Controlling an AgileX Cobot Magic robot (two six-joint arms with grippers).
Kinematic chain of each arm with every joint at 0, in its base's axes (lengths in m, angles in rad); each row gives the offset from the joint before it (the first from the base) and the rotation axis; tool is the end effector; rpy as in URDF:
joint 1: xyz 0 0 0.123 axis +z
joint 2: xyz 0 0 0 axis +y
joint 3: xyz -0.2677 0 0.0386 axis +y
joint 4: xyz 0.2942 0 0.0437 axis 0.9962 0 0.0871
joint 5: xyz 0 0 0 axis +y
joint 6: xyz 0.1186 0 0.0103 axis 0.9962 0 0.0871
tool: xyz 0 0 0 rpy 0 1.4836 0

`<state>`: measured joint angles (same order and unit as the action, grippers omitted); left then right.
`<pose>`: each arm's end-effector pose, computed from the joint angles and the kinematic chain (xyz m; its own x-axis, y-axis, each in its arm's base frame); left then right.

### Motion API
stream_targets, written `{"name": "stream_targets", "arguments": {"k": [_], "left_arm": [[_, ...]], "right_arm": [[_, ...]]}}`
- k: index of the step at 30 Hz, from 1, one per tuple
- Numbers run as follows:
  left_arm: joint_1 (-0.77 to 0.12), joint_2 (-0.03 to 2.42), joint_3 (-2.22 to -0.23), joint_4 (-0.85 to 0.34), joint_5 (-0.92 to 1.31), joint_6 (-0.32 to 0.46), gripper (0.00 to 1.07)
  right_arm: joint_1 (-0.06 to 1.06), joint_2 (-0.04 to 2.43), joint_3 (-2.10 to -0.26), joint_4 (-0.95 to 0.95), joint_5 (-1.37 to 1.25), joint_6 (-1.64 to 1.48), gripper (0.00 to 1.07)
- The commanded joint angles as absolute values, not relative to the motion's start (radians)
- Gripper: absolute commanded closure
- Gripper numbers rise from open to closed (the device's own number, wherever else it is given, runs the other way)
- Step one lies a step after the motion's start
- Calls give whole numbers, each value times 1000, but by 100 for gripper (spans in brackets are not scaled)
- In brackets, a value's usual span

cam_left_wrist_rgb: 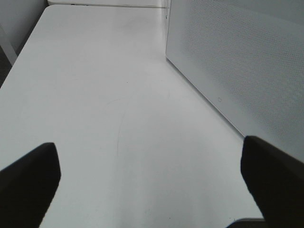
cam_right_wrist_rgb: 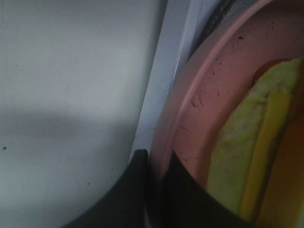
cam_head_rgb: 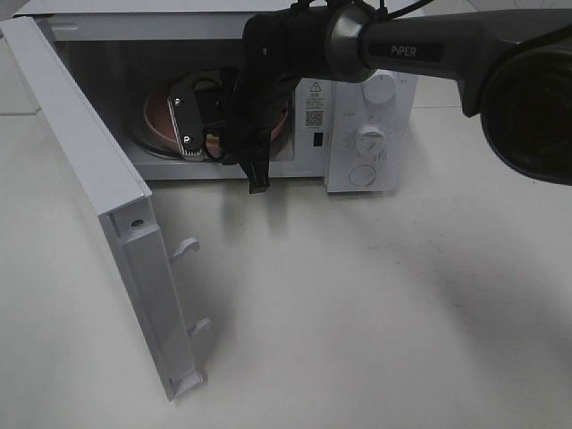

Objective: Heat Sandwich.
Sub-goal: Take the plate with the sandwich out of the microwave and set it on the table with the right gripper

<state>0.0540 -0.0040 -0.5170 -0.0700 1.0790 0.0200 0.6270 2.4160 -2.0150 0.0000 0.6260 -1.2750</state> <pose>0.0718 -0.0035 0.2910 -0.4520 -0.0375 -0.8912 -0.0049 0.9992 -0.0396 0.4729 0.3426 0.1010 0.3706 -0.9127 -0.1720 -0.7965 -0.2171 -0.5643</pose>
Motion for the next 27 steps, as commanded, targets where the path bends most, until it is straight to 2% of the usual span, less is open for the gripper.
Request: {"name": "stream_targets", "arguments": {"k": [1, 15, 27], "left_arm": [[54, -25, -515, -69, 1071, 17, 9], [54, -25, -515, -69, 1071, 17, 9], [54, -25, -515, -69, 1071, 17, 9]], "right_arm": [[629, 2410, -2010, 15, 671, -1280, 107], [642, 2380, -1982, 57, 699, -1354, 107], [640, 2203, -1690, 57, 531, -1512, 107]]}}
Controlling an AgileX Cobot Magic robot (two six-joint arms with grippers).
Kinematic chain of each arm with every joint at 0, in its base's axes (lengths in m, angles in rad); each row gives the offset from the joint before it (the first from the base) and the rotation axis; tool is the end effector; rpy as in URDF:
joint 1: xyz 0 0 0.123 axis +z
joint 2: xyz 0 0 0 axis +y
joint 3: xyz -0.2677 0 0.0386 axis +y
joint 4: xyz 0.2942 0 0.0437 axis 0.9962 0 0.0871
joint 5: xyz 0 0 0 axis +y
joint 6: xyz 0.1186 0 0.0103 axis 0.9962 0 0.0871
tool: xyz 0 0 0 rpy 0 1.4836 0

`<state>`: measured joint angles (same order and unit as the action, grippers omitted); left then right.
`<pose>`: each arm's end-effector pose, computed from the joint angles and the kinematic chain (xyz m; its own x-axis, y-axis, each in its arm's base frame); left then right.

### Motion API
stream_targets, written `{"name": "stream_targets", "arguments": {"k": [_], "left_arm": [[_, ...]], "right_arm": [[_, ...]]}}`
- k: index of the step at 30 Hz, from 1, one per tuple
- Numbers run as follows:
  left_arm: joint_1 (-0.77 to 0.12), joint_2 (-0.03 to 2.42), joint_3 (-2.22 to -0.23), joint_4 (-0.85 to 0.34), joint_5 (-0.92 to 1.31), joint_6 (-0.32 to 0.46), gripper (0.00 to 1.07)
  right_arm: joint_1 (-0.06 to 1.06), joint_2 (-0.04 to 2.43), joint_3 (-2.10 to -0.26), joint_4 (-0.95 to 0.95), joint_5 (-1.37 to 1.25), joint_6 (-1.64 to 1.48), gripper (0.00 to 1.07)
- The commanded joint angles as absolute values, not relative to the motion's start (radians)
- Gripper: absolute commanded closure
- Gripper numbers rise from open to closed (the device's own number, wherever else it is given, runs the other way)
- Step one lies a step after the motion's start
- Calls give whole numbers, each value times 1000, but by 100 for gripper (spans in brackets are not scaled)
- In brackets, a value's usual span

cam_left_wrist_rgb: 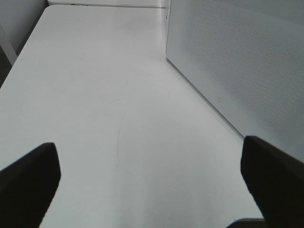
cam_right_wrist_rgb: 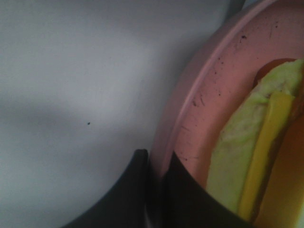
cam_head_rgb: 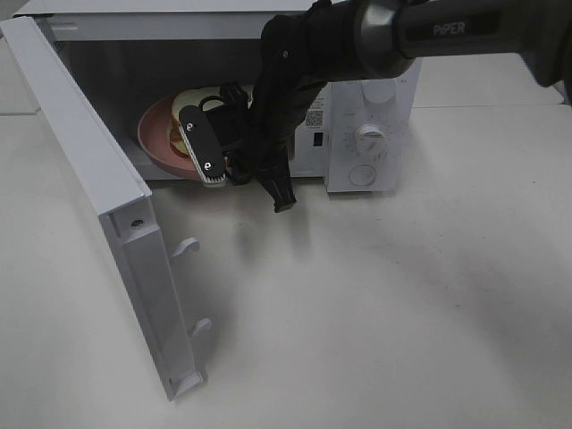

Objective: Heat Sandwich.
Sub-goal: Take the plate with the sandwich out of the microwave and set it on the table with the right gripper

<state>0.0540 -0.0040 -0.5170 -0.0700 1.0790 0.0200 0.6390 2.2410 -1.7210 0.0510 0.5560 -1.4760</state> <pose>0.0718 -0.0035 0.2910 -0.4520 -0.0375 -0.8912 -0.0049 0.9992 -0.0396 0.4307 0.3240 0.1011 0.5100 -0.8546 -0.0980 -0.7476 -0.3840 -0.5419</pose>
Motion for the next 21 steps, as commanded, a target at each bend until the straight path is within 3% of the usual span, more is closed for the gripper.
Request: {"name": "stream_targets", "arguments": {"k": [1, 21], "left_arm": [[54, -25, -515, -69, 1071, 17, 9], [54, -25, -515, -69, 1071, 17, 9]], "right_arm": [[640, 2203, -1690, 57, 531, -1512, 107], [640, 1972, -1406, 57, 407, -1547, 107]]}}
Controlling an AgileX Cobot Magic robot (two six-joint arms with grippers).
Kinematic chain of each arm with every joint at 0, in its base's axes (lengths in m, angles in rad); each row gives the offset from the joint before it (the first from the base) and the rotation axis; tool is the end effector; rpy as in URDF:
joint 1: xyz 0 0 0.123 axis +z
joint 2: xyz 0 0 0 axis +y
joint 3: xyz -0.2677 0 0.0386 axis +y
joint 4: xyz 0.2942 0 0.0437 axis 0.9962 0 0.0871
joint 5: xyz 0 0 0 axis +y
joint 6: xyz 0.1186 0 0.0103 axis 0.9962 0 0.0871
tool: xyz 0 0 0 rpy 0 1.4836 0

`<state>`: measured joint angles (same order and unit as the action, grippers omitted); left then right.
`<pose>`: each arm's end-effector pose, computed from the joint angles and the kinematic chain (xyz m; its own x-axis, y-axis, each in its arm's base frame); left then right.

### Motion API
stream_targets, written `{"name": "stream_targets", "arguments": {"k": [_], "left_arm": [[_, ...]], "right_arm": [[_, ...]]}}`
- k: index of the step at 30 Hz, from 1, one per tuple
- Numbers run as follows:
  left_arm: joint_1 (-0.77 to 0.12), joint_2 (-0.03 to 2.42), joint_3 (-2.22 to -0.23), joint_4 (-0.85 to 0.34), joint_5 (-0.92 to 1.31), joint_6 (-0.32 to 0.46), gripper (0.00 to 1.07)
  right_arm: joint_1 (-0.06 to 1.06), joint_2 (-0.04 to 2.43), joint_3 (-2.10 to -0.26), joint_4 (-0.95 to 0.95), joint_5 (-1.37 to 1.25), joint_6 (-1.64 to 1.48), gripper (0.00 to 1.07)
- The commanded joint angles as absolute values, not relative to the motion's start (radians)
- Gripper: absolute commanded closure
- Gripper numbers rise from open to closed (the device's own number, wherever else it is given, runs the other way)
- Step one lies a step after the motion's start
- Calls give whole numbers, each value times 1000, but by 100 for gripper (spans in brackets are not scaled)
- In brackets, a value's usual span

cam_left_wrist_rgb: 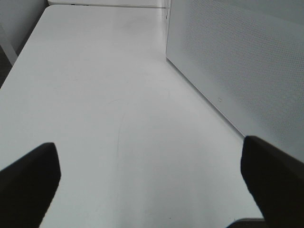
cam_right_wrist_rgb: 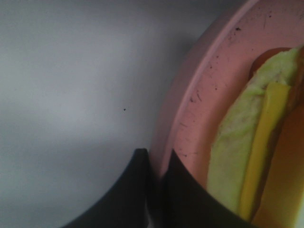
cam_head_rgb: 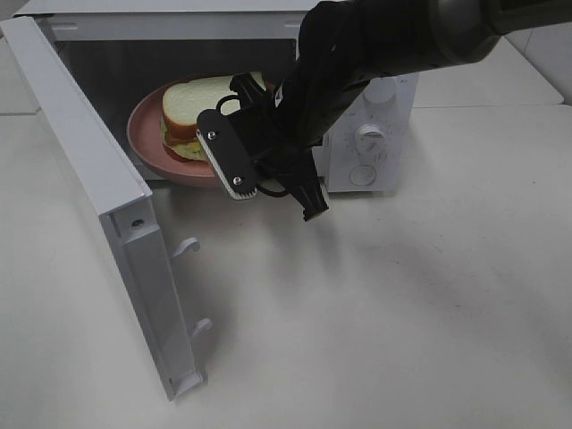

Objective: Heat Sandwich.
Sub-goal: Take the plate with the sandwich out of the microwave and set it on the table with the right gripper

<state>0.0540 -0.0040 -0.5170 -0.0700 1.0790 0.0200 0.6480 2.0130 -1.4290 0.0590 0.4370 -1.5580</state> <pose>0.0718 -0.0035 0.2910 -0.4520 -0.0375 -0.8912 -0.0049 0.9992 -0.0396 0.3887 0.2980 0.1270 0.5715 -0.8185 -0.0594 -0.6799 -0.4317 -0.5927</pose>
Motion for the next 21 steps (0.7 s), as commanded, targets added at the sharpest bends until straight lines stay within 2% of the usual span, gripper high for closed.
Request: {"name": "stream_targets", "arguments": {"k": [1, 21], "left_arm": [[54, -25, -515, -69, 1071, 17, 9], [54, -25, -515, -69, 1071, 17, 9]], "right_arm": [[640, 1965, -1398, 57, 405, -1547, 107], [643, 1777, -1211, 58, 403, -1548, 107]]}}
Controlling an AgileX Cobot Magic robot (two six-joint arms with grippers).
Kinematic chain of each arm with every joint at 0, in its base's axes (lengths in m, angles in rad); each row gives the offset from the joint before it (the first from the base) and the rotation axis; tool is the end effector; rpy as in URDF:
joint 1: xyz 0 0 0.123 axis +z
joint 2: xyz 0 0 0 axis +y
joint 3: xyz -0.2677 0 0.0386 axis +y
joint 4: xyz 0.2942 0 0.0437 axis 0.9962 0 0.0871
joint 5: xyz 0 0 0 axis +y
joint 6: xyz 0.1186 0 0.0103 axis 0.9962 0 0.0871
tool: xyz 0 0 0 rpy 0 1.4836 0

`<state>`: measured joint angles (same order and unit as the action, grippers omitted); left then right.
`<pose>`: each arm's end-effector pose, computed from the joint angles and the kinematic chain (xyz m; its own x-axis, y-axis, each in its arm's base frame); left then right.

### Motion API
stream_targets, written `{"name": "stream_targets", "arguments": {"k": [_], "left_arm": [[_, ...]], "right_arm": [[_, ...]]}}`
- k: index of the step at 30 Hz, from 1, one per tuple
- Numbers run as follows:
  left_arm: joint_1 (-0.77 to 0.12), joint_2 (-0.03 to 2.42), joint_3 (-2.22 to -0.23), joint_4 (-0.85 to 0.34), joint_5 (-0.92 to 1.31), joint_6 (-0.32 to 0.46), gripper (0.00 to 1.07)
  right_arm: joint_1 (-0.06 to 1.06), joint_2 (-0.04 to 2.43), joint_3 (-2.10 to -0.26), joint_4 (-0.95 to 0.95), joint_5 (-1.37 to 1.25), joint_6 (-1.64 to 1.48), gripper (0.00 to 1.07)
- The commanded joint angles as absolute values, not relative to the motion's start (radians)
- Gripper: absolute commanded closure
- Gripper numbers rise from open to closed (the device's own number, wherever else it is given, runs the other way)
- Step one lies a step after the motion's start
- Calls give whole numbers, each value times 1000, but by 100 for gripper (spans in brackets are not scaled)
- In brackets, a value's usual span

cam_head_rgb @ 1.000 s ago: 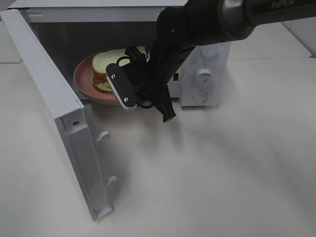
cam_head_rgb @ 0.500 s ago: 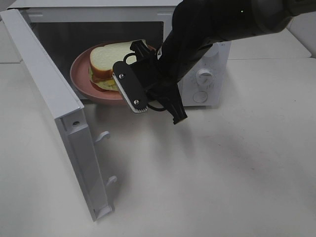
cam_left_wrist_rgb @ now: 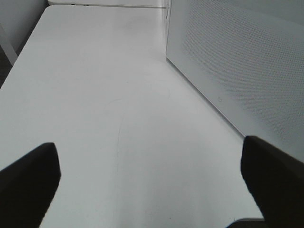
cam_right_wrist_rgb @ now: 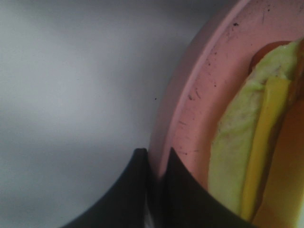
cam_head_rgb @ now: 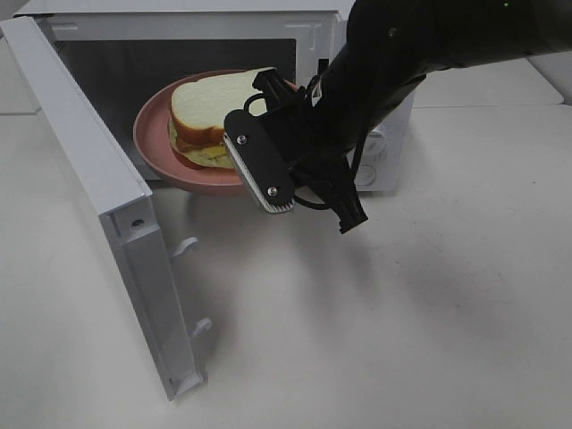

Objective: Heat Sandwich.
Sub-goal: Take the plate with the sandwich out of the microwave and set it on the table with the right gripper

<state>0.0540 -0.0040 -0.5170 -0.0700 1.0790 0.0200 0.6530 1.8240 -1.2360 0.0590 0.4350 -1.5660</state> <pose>0.0718 -0.0035 0.2910 -0.4520 -0.0375 -0.8912 -0.0049 0.9992 -0.0396 0.3509 0.2722 0.1499 0.5808 -0.8122 -0.0546 -0.6741 -0.4423 -0.5915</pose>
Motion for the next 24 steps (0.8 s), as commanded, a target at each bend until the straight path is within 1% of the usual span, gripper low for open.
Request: {"name": "stream_targets", "arguments": {"k": [1, 24], "left_arm": [[54, -25, -515, -69, 1071, 17, 9], [54, -25, -515, -69, 1071, 17, 9]], "right_arm": [[643, 1765, -1197, 58, 400, -1548, 107], [643, 1491, -910, 54, 388, -1537, 107]]}}
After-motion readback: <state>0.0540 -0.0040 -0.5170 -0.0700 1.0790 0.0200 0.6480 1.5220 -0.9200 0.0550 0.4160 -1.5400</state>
